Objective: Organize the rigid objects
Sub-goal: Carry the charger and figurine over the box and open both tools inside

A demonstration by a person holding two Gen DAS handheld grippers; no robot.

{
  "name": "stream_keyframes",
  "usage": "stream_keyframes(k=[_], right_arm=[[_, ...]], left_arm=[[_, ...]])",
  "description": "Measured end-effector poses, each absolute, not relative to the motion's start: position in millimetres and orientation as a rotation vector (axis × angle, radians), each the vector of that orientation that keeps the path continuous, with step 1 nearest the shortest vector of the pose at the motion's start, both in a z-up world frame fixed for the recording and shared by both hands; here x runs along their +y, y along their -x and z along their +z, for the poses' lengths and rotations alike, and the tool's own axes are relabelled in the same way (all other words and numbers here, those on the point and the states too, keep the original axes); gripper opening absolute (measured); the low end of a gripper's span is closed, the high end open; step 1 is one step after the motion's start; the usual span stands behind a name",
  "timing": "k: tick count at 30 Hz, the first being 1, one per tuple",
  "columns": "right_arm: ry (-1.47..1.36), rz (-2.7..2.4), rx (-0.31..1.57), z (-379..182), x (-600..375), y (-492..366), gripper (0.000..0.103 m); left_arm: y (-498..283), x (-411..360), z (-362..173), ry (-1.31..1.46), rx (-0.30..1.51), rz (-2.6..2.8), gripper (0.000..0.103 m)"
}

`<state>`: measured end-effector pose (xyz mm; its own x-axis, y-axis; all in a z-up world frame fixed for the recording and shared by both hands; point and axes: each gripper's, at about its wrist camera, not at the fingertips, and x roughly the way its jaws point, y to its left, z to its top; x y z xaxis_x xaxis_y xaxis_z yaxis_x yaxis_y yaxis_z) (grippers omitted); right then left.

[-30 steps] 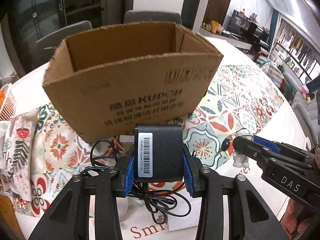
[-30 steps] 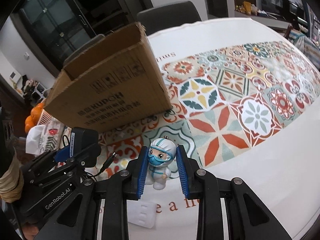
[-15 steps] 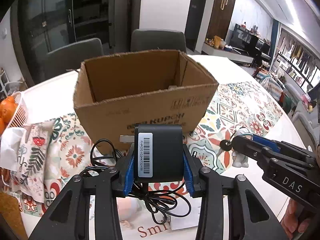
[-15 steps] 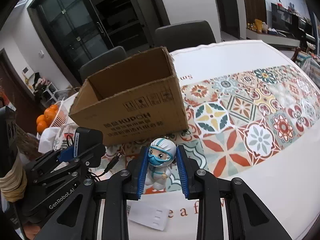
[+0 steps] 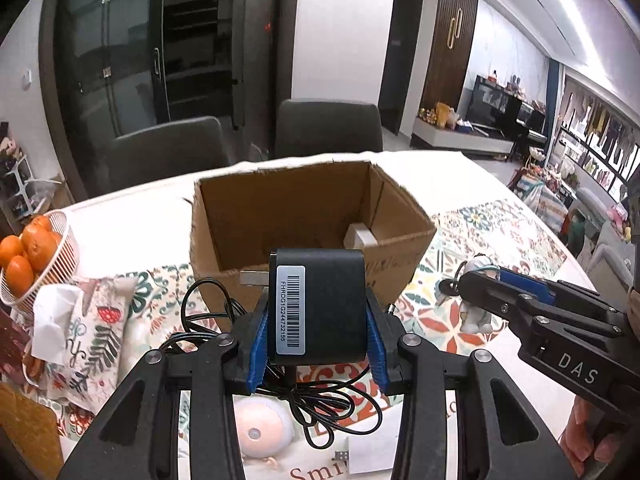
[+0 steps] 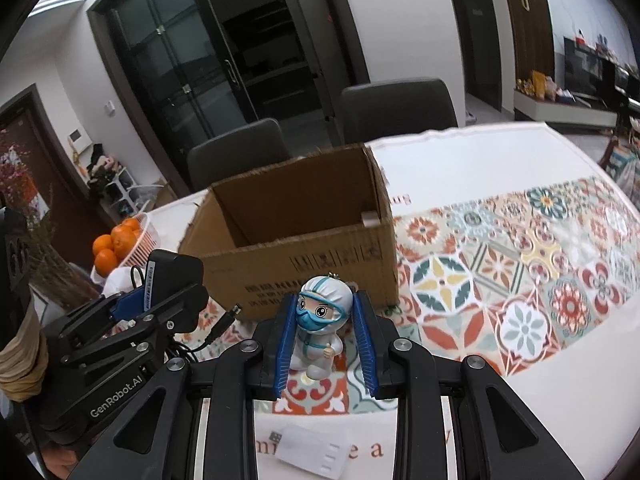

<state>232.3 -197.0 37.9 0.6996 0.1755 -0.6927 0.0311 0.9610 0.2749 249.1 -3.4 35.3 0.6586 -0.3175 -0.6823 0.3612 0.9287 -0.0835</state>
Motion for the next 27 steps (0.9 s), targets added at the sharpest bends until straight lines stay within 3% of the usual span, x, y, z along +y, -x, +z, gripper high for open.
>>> stream_keyframes(k=[27], right_arm=[[-0.183, 0.148, 0.715, 96, -185, -306, 0.03]], left_arm=[[-317, 1, 87, -0.035, 0.715, -0.319, 0.041]])
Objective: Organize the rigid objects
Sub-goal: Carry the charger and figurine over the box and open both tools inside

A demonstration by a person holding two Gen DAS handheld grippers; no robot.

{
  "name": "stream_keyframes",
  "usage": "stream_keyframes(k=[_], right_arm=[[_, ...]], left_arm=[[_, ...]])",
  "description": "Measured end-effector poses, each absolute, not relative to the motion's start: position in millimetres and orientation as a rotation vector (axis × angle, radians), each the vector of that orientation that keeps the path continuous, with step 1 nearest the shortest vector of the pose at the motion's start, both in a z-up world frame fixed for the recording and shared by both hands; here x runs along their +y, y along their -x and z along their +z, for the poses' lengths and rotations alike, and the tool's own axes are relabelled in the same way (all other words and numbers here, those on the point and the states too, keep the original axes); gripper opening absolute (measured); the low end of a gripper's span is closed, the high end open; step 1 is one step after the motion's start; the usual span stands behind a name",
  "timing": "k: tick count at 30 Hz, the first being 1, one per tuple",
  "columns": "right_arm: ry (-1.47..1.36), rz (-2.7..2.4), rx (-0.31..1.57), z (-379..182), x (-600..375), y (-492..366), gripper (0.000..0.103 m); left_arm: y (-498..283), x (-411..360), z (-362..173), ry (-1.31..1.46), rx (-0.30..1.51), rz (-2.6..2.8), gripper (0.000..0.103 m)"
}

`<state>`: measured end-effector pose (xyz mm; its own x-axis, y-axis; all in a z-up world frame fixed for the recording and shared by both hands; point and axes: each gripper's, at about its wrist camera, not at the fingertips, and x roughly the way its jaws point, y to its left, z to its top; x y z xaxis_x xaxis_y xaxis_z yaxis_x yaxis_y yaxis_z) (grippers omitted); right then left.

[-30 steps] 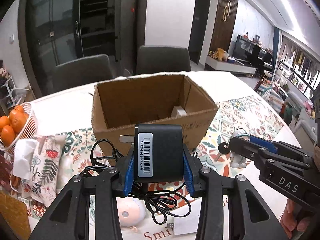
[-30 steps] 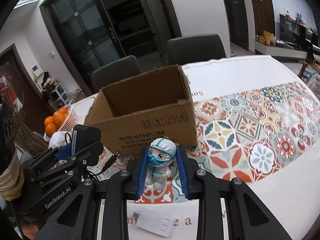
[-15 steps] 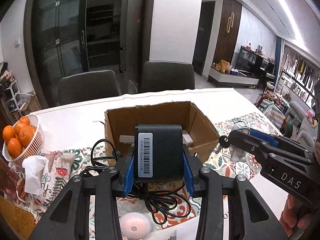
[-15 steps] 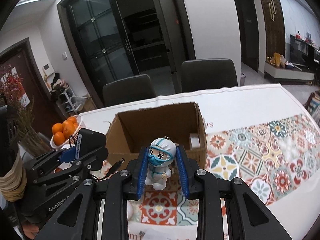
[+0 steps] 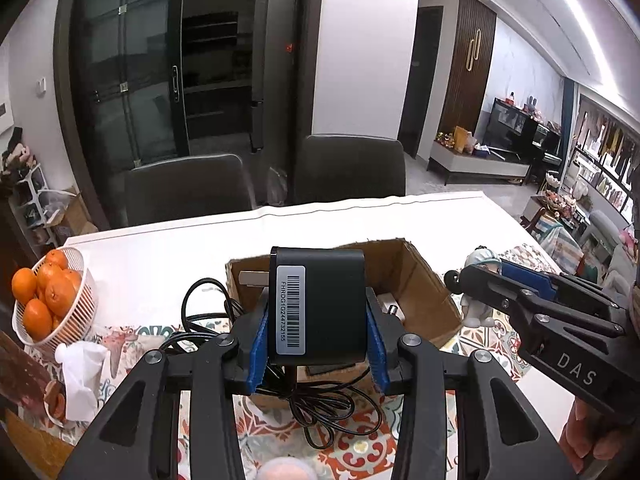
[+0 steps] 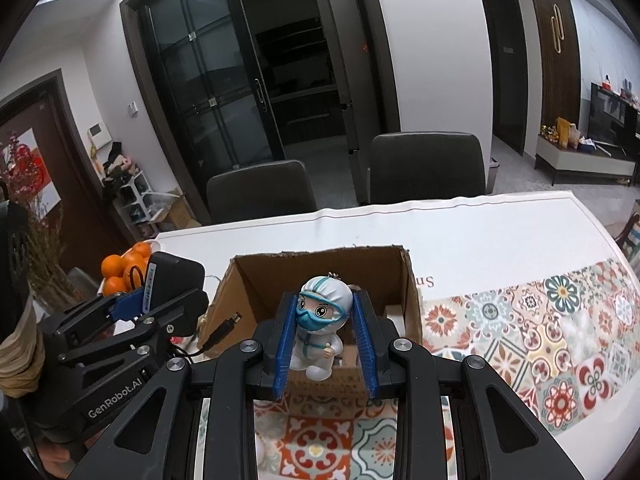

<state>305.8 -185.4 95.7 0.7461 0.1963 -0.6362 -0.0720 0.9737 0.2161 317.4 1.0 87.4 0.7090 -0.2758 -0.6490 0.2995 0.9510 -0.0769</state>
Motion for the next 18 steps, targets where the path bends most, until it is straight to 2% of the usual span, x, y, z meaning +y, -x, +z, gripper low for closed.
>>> stream_keyframes(k=[7, 18], right_arm=[[-0.153, 0.155, 0.729, 97, -182, -327, 0.03], [-0.096, 0.149, 0.807, 78, -175, -365, 0.03]], left_arm=[[-346, -3, 84, -0.021, 0.747, -0.327, 0.041], [-390, -11, 49, -0.038, 0.854, -0.302, 0.041]])
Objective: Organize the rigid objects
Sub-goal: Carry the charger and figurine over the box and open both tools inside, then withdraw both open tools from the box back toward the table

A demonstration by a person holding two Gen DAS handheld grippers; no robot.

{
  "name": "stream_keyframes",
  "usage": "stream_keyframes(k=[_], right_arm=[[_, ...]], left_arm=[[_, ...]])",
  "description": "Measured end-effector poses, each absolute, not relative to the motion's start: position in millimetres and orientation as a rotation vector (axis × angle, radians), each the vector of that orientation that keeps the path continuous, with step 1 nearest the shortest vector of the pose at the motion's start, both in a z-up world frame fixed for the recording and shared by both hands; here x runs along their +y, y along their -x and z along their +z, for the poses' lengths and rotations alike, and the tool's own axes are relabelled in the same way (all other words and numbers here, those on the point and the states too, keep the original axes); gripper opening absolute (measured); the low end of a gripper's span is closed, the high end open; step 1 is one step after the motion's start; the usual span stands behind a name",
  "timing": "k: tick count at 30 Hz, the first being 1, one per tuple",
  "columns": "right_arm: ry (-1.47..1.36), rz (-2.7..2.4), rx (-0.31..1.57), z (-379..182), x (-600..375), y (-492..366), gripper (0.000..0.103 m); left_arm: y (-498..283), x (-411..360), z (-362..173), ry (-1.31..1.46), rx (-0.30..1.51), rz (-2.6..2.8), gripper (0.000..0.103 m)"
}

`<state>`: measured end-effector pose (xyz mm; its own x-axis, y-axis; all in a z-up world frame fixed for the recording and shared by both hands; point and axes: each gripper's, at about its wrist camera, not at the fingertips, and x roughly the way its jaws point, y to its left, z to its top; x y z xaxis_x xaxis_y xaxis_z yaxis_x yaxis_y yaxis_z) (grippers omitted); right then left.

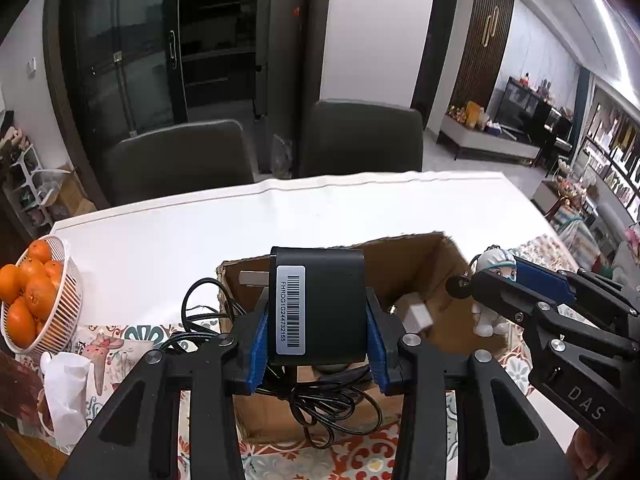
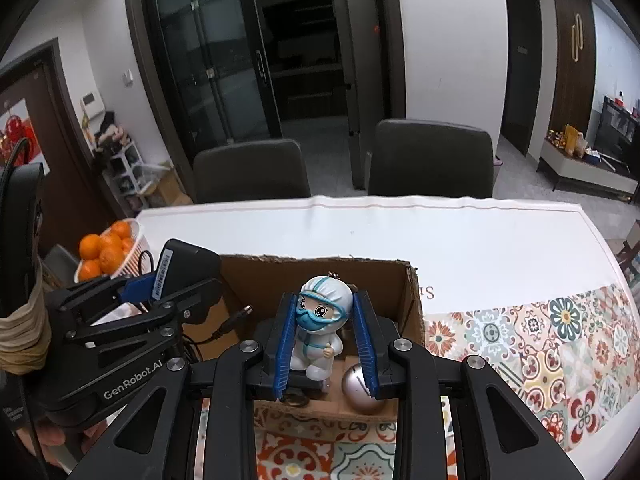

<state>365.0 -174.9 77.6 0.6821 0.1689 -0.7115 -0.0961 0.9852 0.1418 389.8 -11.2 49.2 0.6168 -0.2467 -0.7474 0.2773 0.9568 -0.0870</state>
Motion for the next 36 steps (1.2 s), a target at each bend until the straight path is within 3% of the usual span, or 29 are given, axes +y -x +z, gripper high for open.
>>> stream_keyframes(k=[17, 23, 25, 36], right_arm=[[-0.115, 0.209, 0.972, 19, -176, -402, 0.03], [-0.163, 0.236, 1.001, 9, -182, -405, 0.03], [-0.157, 0.23, 0.991, 9, -182, -402, 0.032], [-0.11, 0.196, 0.928, 30, -181, -369, 0.034]], left_arm=[[-417, -22, 7, -0.077, 0.952, -0.277, 0.041], [-416, -23, 9, -0.056, 0.953, -0.315, 0.046], [-411, -22, 11, -0.076, 0.936, -0.286, 0.053], [-364, -9, 33, -0.114, 0.839, -0.232, 0.057]])
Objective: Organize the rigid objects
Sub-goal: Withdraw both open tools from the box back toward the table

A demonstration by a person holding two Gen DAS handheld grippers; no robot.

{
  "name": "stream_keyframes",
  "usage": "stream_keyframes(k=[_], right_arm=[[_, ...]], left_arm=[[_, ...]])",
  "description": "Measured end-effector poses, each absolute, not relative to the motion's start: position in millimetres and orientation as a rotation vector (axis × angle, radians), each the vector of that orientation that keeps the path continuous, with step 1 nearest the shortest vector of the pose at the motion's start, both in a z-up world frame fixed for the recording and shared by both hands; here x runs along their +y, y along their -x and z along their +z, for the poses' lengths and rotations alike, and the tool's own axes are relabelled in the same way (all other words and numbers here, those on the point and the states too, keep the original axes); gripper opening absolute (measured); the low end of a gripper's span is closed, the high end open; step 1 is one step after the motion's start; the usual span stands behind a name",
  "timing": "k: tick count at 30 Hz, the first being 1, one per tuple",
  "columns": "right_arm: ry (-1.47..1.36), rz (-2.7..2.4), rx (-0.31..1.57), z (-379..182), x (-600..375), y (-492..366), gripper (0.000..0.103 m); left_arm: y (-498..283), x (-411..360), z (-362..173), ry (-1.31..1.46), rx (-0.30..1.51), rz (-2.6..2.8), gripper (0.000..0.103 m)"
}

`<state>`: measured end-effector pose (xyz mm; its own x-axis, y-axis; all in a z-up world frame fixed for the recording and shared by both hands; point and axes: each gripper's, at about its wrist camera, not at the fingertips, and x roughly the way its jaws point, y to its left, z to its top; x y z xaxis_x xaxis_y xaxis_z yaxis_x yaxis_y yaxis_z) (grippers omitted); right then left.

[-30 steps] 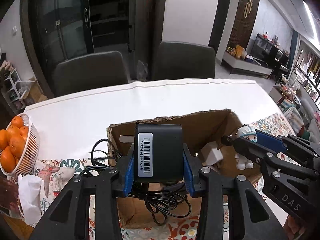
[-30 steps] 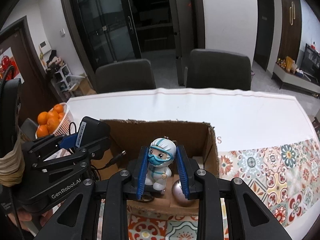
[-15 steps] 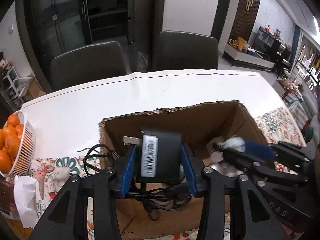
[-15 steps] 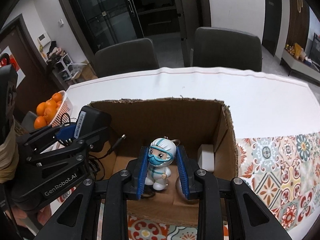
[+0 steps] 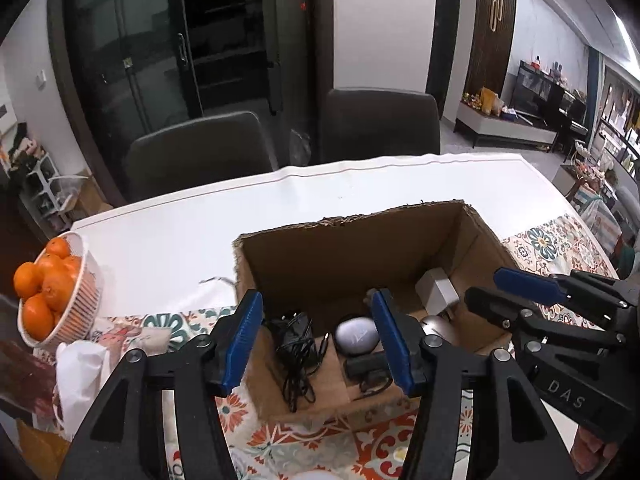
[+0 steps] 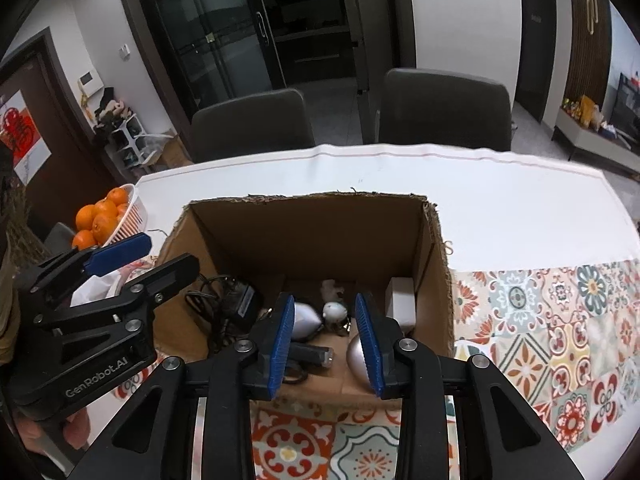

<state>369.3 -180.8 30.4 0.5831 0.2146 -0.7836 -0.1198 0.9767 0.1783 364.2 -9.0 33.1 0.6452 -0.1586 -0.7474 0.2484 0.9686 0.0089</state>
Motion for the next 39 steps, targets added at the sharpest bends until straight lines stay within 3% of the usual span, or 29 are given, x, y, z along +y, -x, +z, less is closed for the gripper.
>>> stream_keyframes(k=[15, 24, 39], right_arm=[[-0.07, 0.203, 0.825, 65, -163, -299, 0.04], [-0.034, 0.198, 0.781, 74, -150, -261, 0.054], [-0.063, 0.08, 0.75, 54, -141, -198, 0.074]], left_arm=[[-287, 18, 58, -0.107, 0.742, -0.202, 0.058], [-243, 31, 60, -0.125, 0.695, -0.177, 0.064], [-198, 46, 36, -0.185, 0.654, -0.162, 0.081]])
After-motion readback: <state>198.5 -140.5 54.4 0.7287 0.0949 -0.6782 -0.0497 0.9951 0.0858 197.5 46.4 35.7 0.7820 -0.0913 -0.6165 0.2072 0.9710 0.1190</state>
